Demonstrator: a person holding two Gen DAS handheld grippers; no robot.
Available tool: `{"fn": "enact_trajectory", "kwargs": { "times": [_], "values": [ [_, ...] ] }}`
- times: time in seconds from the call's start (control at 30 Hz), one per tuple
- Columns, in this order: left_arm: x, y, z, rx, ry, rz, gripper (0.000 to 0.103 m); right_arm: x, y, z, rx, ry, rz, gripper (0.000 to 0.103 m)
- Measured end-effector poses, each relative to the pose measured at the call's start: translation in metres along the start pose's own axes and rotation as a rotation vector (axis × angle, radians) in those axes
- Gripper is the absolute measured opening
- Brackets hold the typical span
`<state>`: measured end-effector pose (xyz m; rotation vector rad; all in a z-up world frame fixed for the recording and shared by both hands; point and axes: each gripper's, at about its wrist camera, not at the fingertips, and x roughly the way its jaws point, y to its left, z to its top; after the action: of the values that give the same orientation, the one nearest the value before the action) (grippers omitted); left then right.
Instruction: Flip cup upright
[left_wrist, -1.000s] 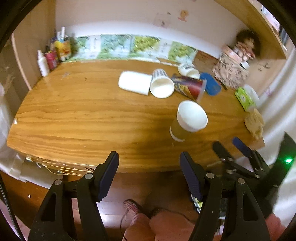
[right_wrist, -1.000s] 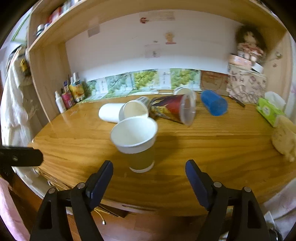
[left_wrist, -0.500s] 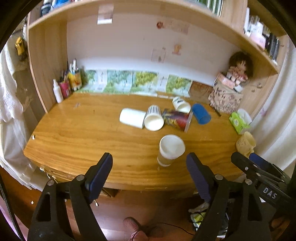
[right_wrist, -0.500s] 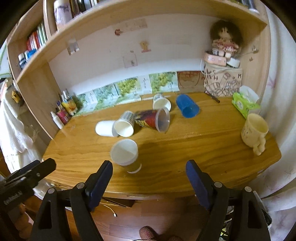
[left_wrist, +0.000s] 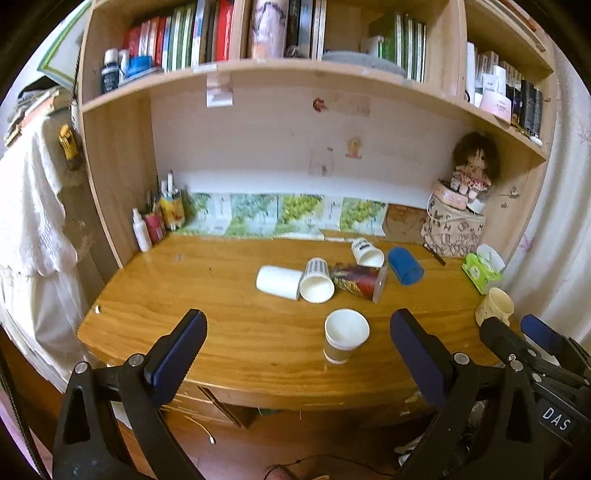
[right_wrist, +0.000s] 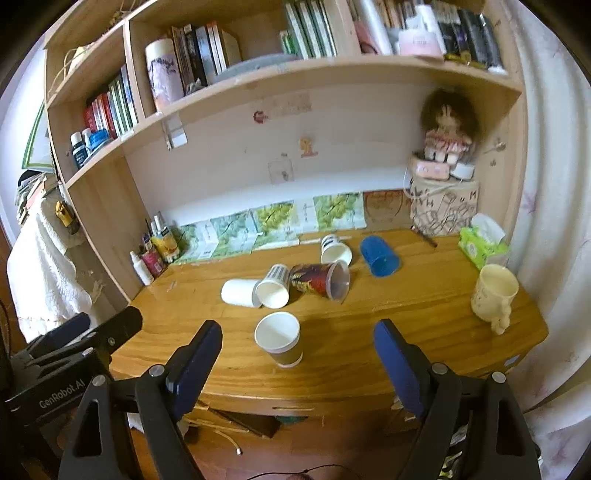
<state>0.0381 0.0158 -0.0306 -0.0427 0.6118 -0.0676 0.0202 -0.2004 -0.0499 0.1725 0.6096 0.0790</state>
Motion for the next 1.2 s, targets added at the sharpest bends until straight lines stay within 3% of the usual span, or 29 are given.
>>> {"fn": "enact_trajectory", "kwargs": {
  "times": [0.1, 0.2, 0.63, 0.87, 1.2],
  "values": [
    [-0.004, -0.001, 0.001, 0.015, -0.026, 0.013, 0.102, -0.005, -0.001, -0.001, 0.01, -0.034, -0.006, 0.089],
    [-0.009, -0.001, 0.001, 0.018, -0.053, 0.028, 0.102, -0.009, 0.002, -0.001, 0.005, -0.064, -0.025, 0.103],
    [-0.03, 0.004, -0.004, -0.022, -0.162, 0.074, 0.103, -0.028, 0.013, -0.001, -0.06, -0.163, -0.025, 0.103],
    [-0.039, -0.002, -0.005, 0.004, -0.218, 0.07, 0.103, -0.033, 0.013, -0.002, -0.071, -0.182, -0.025, 0.103],
    [-0.039, -0.004, -0.004, 0.011, -0.223, 0.059, 0.103, -0.034, 0.011, -0.003, -0.071, -0.187, -0.03, 0.103]
  ]
}}
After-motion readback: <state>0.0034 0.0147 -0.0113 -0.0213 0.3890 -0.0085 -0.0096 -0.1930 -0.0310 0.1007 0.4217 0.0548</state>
